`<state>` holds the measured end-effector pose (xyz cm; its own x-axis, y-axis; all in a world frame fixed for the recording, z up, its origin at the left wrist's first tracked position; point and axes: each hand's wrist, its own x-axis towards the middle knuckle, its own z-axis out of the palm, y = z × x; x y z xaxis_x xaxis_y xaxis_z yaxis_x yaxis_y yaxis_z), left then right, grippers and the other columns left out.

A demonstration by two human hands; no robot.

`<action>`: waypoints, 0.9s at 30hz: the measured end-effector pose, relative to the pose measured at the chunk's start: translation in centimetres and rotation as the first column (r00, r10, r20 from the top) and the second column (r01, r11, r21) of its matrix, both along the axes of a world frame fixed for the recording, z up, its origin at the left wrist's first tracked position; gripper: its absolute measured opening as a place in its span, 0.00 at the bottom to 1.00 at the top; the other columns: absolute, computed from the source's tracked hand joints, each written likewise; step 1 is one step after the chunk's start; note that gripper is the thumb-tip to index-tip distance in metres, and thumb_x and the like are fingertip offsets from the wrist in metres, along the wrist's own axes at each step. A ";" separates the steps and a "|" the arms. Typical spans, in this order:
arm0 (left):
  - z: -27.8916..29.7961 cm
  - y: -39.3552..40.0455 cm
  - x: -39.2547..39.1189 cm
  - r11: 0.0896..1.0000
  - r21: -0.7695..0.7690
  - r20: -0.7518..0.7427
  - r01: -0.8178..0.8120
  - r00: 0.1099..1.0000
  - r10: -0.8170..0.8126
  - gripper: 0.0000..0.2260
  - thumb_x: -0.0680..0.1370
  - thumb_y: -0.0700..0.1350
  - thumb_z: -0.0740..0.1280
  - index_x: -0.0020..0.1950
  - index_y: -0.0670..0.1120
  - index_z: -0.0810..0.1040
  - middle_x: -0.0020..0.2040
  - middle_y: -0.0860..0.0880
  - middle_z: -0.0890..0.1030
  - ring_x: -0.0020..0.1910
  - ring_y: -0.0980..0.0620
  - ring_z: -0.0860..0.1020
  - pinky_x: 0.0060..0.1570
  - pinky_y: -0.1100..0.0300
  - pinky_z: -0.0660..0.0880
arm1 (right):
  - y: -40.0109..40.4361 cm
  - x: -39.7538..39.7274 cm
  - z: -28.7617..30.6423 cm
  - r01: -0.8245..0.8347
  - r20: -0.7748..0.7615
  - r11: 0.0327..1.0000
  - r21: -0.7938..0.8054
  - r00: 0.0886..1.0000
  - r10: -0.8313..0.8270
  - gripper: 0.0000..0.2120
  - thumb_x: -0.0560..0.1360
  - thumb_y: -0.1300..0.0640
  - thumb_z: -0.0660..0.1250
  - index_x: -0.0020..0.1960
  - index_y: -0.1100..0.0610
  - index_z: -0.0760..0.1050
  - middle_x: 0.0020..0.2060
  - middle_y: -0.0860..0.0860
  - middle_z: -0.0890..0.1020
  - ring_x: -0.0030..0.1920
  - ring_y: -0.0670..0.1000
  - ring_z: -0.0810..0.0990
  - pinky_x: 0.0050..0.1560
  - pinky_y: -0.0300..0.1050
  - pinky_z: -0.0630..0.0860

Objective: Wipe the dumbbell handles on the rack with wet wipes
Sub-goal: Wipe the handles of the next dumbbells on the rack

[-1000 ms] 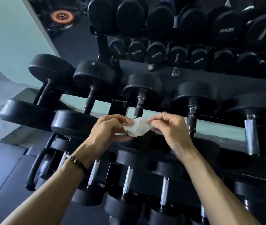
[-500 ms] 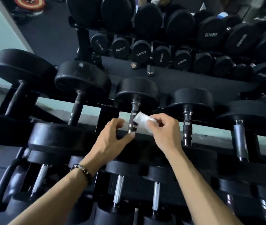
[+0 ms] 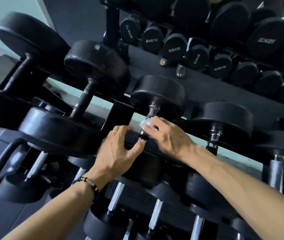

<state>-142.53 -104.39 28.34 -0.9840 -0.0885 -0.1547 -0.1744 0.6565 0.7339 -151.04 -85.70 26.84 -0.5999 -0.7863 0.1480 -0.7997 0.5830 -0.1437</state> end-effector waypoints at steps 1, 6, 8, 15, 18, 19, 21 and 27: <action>0.0 0.0 0.0 1.000 0.008 0.003 -0.005 1.000 0.005 0.33 0.69 0.70 0.55 0.67 0.52 0.72 0.62 0.56 0.74 0.58 0.56 0.73 0.52 0.59 0.68 | 0.6 -0.3 0.4 -0.059 -0.013 0.997 0.058 0.998 0.060 0.23 0.74 0.70 0.57 0.66 0.61 0.76 0.53 0.56 0.79 0.44 0.57 0.79 0.42 0.50 0.82; 0.0 -0.2 0.1 0.999 0.030 -0.003 -0.012 1.000 0.013 0.35 0.67 0.72 0.55 0.66 0.52 0.72 0.59 0.59 0.72 0.55 0.60 0.70 0.47 0.64 0.66 | 0.9 -2.1 -0.1 0.174 -0.035 0.984 -0.030 0.984 -0.175 0.24 0.73 0.73 0.58 0.68 0.64 0.74 0.50 0.59 0.77 0.41 0.60 0.80 0.34 0.53 0.83; 0.0 -0.1 0.1 0.999 0.030 -0.003 -0.014 1.000 0.014 0.35 0.67 0.72 0.55 0.66 0.52 0.72 0.58 0.59 0.72 0.55 0.60 0.71 0.46 0.68 0.66 | 0.7 -0.2 -0.6 0.028 0.005 0.999 -0.044 1.000 -0.028 0.22 0.76 0.70 0.55 0.68 0.64 0.74 0.53 0.59 0.78 0.46 0.58 0.78 0.42 0.51 0.83; 0.1 0.0 0.1 0.999 0.029 0.007 -0.042 0.999 0.042 0.36 0.66 0.72 0.55 0.66 0.52 0.72 0.59 0.59 0.73 0.56 0.58 0.72 0.47 0.70 0.65 | 1.2 -2.1 -0.7 0.074 -0.101 0.997 0.017 0.992 -0.072 0.25 0.73 0.72 0.59 0.69 0.63 0.74 0.65 0.57 0.76 0.49 0.58 0.75 0.46 0.56 0.81; 0.1 0.1 0.1 0.998 0.041 0.010 -0.046 0.999 0.046 0.36 0.66 0.72 0.56 0.66 0.52 0.72 0.59 0.58 0.74 0.56 0.59 0.72 0.48 0.67 0.66 | 1.0 -0.4 -0.6 -0.208 -0.084 0.975 0.083 0.973 0.215 0.19 0.79 0.67 0.54 0.65 0.62 0.77 0.63 0.56 0.79 0.47 0.56 0.73 0.44 0.50 0.76; 0.1 0.1 0.1 0.998 0.045 0.008 -0.048 0.999 0.048 0.36 0.66 0.72 0.56 0.66 0.52 0.72 0.60 0.57 0.74 0.57 0.59 0.72 0.50 0.65 0.67 | 1.2 -0.2 -0.4 -0.269 -0.085 0.958 0.098 0.957 0.277 0.20 0.81 0.66 0.51 0.64 0.61 0.78 0.63 0.55 0.80 0.46 0.55 0.74 0.43 0.50 0.75; 0.1 0.0 0.1 0.998 0.045 0.011 -0.050 0.999 0.050 0.36 0.66 0.72 0.56 0.66 0.52 0.72 0.61 0.57 0.74 0.58 0.58 0.72 0.52 0.63 0.68 | 1.8 -1.5 -0.1 -0.207 -0.094 0.970 0.126 0.971 0.219 0.22 0.79 0.69 0.50 0.67 0.61 0.76 0.65 0.54 0.79 0.43 0.56 0.76 0.38 0.52 0.79; 0.3 0.1 0.2 0.997 0.048 0.014 -0.066 0.998 0.065 0.35 0.65 0.72 0.56 0.65 0.53 0.74 0.60 0.59 0.74 0.55 0.61 0.72 0.48 0.76 0.63 | 1.5 0.0 -1.6 -0.203 -0.013 0.979 0.012 0.979 0.203 0.24 0.77 0.67 0.53 0.71 0.63 0.72 0.72 0.57 0.74 0.52 0.57 0.75 0.44 0.54 0.81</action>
<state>-142.37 -104.29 28.62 -0.9742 -0.1450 -0.1728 -0.2255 0.6067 0.7623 -151.06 -84.20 25.26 -0.4253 -0.8931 0.1464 -0.9035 0.4096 -0.1264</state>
